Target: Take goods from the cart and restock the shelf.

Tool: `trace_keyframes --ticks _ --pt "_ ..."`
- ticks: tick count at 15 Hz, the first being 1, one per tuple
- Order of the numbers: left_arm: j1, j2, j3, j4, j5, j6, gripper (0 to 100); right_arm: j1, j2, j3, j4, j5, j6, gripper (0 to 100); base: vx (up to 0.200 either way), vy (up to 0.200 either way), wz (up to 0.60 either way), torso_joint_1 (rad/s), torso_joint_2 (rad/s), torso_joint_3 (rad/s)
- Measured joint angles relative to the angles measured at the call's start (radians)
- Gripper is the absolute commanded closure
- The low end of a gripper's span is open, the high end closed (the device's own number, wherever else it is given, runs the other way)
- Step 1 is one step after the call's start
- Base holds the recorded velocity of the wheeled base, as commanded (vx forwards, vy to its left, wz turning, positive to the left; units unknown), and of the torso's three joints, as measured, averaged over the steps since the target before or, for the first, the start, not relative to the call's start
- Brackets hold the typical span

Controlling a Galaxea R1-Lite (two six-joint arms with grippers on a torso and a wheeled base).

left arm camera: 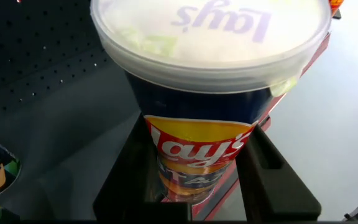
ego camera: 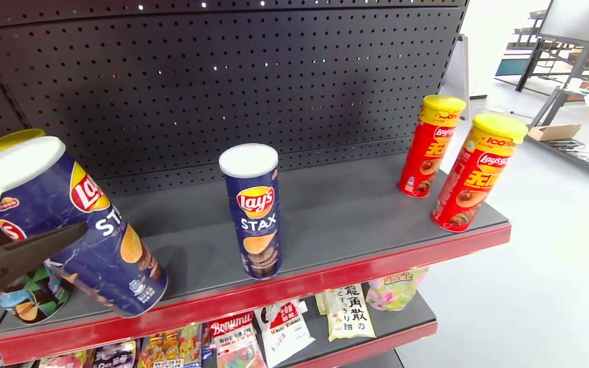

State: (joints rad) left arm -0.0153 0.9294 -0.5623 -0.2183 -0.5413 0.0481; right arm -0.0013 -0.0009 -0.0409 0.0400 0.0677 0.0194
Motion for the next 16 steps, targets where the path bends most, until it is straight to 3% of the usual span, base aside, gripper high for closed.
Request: trace_keyframes --ticks 3,10,14,16 --pt "-0.002 0.008 0.001 0.0 0.002 -0.001 100 -0.001 0.0 0.027 -0.034 -0.084 -0.018 0 0.0 0.0 0.0 0.0 0.0 0.0" --pt "-0.012 0.052 -0.006 -0.014 -0.003 0.003 100 0.0 0.0 0.039 -0.038 -0.077 -0.018 0 0.0 0.0 0.0 0.0 0.0 0.0" --pt "-0.071 0.189 -0.055 -0.146 0.011 0.013 100 -0.001 0.0 0.039 -0.037 -0.077 -0.017 0 0.0 0.0 0.0 0.0 0.0 0.0" --pt "-0.104 0.288 -0.097 -0.218 0.03 0.034 100 0.0 0.0 0.04 -0.037 -0.077 -0.018 0 0.0 0.0 0.0 0.0 0.0 0.0"
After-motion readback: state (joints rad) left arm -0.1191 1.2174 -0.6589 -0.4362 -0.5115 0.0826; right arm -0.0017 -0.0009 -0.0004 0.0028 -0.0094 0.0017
